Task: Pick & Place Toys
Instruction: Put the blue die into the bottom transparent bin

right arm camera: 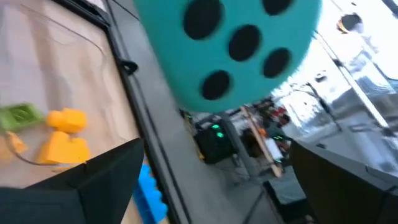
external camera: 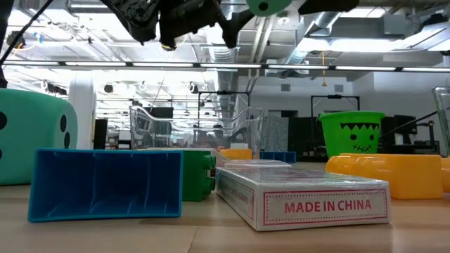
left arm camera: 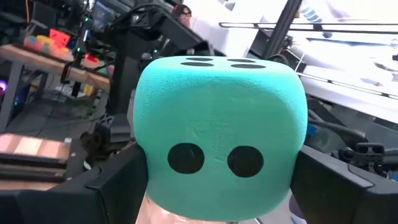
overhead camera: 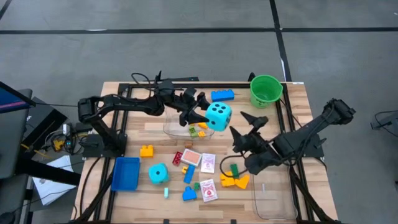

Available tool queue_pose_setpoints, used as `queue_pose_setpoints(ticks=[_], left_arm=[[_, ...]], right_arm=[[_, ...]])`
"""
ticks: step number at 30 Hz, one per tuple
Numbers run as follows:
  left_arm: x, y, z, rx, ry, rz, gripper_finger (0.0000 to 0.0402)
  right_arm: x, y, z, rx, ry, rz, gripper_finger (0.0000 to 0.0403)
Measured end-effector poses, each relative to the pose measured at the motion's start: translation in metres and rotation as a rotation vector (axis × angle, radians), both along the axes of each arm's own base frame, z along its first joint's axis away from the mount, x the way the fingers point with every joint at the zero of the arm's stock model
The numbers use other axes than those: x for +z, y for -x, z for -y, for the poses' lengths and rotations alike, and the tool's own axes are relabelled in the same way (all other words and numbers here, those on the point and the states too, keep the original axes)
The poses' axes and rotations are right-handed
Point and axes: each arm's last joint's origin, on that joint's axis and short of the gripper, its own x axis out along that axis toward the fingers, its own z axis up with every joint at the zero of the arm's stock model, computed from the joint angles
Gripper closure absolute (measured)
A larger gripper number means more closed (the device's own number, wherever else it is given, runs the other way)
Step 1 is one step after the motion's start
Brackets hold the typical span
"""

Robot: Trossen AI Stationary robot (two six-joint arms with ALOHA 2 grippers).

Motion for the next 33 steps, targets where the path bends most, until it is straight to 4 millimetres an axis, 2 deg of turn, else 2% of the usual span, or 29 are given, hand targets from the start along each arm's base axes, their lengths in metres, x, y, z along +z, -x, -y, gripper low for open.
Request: queue_pose_setpoints(ticks=[7,10,17,22,33], left_arm=[[0.000,-0.001,0.002,-0.003,-0.010,0.001,0.0076],[0.000,-0.002,0.009,-0.018,-0.008,-0.001,0.0076],[0.002,-0.004,0.025,-0.114,-0.029,0.019,0.0075],[0.002,-0.004,0.027,-0.126,-0.019,0.014,0.0075],[-0.001,-0.006,0.028,-0.119,-0.002,-0.011,0.0075]], right_arm=[[0.015,0.005,-0.015,0.099,-0.019,0.023,0.0004],[0.023,0.004,-0.022,0.205,-0.050,0.007,0.0004],[0.037,-0.010,-0.017,0.337,-0.001,-0.037,0.0003],[0.040,-0.012,-0.016,0.350,0.043,-0.057,0.0003],[0.044,-0.001,-0.039,0.472,0.064,-0.050,0.0003]])
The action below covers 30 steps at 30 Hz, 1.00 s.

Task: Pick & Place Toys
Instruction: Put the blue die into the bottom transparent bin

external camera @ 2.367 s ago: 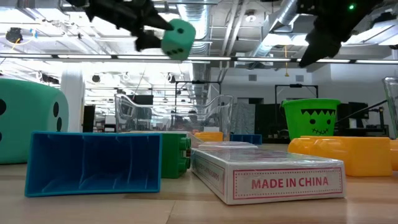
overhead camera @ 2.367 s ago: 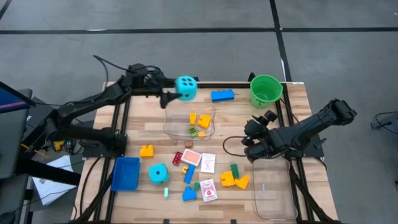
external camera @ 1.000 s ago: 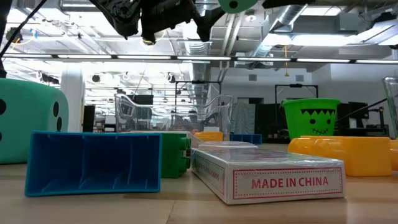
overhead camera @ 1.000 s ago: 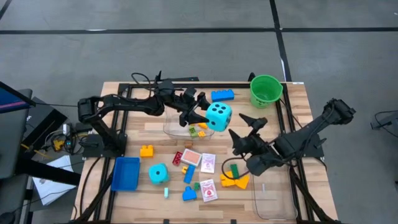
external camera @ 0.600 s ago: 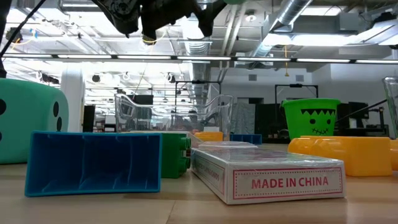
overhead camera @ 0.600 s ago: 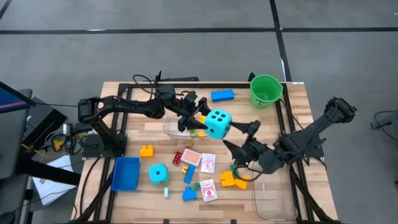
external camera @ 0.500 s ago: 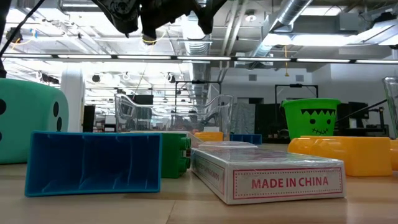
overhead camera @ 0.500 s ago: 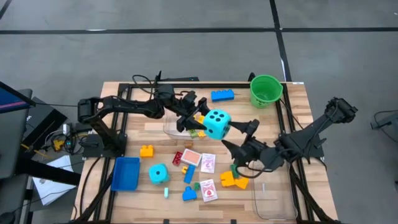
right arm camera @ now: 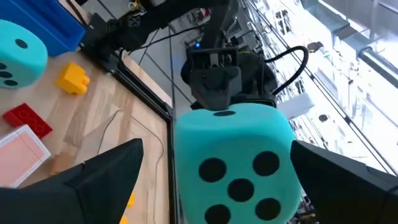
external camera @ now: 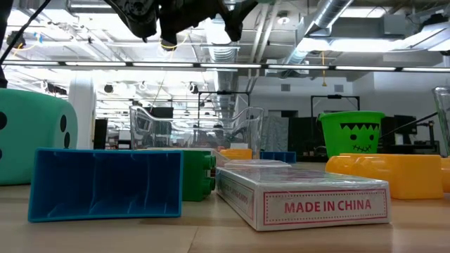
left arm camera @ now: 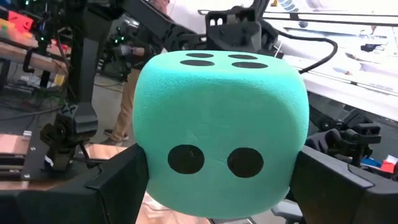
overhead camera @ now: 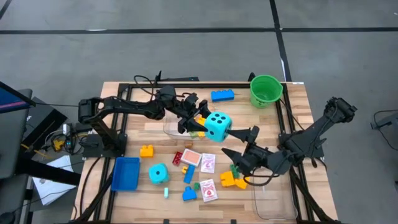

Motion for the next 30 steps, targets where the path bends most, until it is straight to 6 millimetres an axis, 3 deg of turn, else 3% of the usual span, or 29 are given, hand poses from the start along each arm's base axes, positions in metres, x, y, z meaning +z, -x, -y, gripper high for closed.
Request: queue_pose_setpoints(ticks=[8,30], left_arm=[[0.000,-0.002,0.011,-0.030,-0.016,0.009,0.0075],[0.000,-0.001,0.011,-0.036,-0.023,0.008,0.0075]], right_arm=[[0.001,-0.004,0.007,-0.033,0.027,-0.008,0.0003],[0.001,-0.013,0.018,-0.015,0.039,-0.024,0.0003]])
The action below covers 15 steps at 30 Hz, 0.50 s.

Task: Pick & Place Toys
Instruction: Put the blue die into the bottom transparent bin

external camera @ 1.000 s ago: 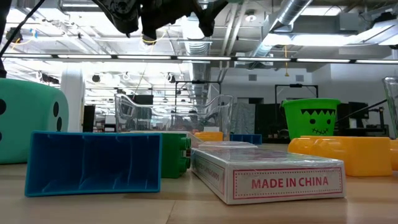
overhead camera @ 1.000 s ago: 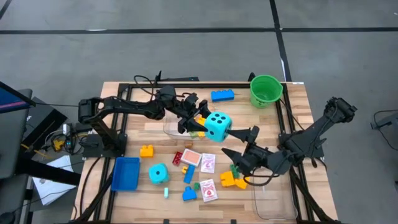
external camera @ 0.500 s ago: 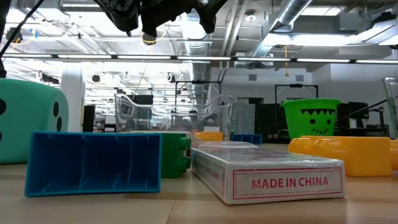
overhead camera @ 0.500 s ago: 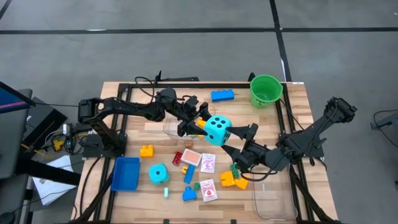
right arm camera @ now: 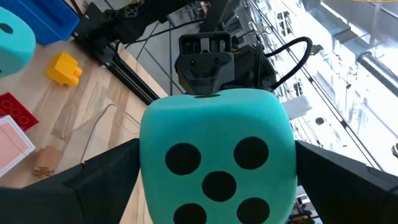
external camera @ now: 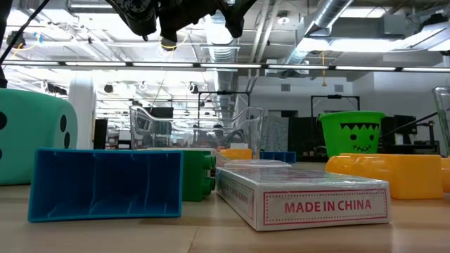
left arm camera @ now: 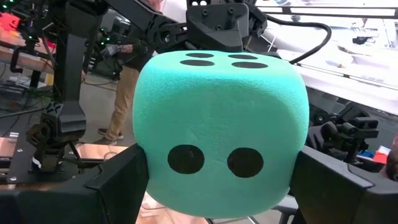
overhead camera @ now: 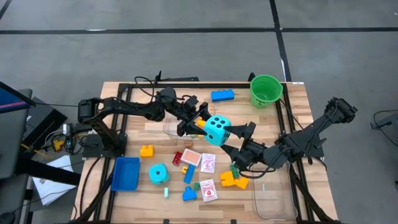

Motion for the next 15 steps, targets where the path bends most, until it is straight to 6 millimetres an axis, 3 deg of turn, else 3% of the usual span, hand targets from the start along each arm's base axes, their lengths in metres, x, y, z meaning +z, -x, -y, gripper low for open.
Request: queue_pose_setpoints(ticks=[15], left_arm=[[-0.0003,-0.0001,-0.0004,0.006,0.002,-0.003,0.0075]], right_arm=[[-0.0025,-0.0065,0.0095,-0.037,0.013,-0.016,0.0003]])
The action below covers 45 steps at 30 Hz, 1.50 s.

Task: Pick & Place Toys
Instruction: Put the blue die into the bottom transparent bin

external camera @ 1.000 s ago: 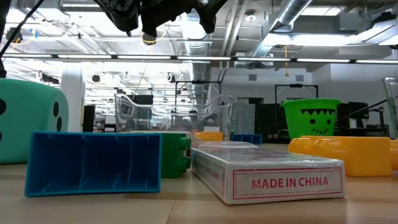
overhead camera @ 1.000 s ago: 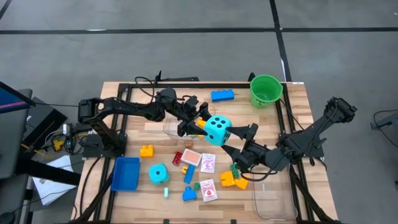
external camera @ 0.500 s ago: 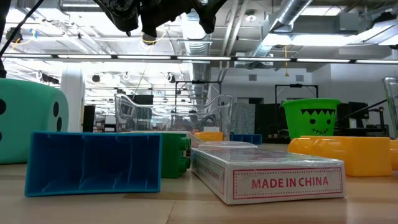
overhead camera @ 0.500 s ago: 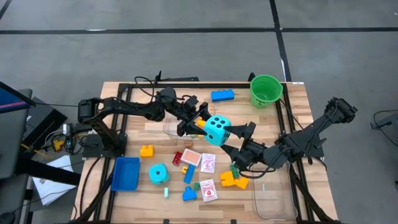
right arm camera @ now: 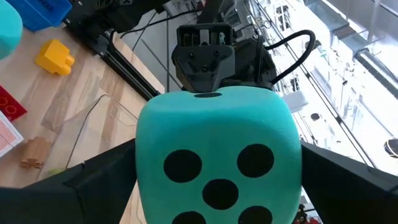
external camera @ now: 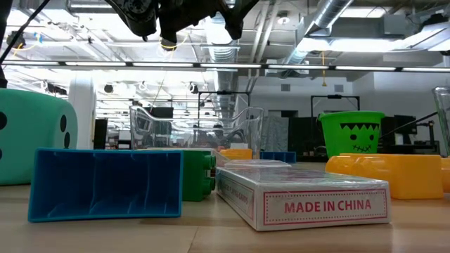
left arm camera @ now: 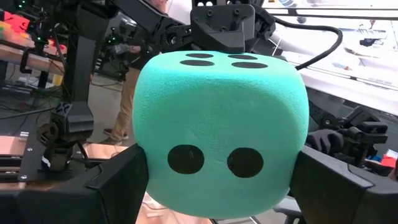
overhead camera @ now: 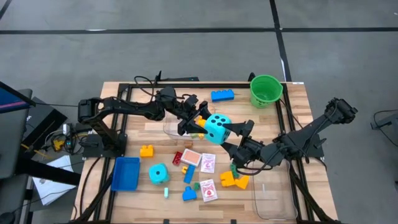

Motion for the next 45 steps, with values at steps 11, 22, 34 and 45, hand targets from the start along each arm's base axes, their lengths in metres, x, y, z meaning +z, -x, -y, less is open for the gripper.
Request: queue_pose_setpoints(ticks=[11,22,34,45], left_arm=[[0.000,0.000,-0.001,0.003,0.001,-0.002,0.0067],[-0.001,0.009,-0.044,0.120,0.000,-0.012,0.0010],[0.001,0.028,-0.083,0.199,-0.016,-0.059,0.0020],[0.019,0.050,-0.091,0.255,-0.130,-0.034,0.0039]], right_arm=[[-0.001,0.000,0.000,-0.013,-0.031,0.013,0.0076],[-0.001,0.011,-0.010,-0.134,-0.029,0.054,0.0093],[-0.020,0.040,-0.030,-0.259,-0.120,0.161,0.0093],[-0.035,0.081,-0.055,-0.031,-0.603,0.152,0.0093]])
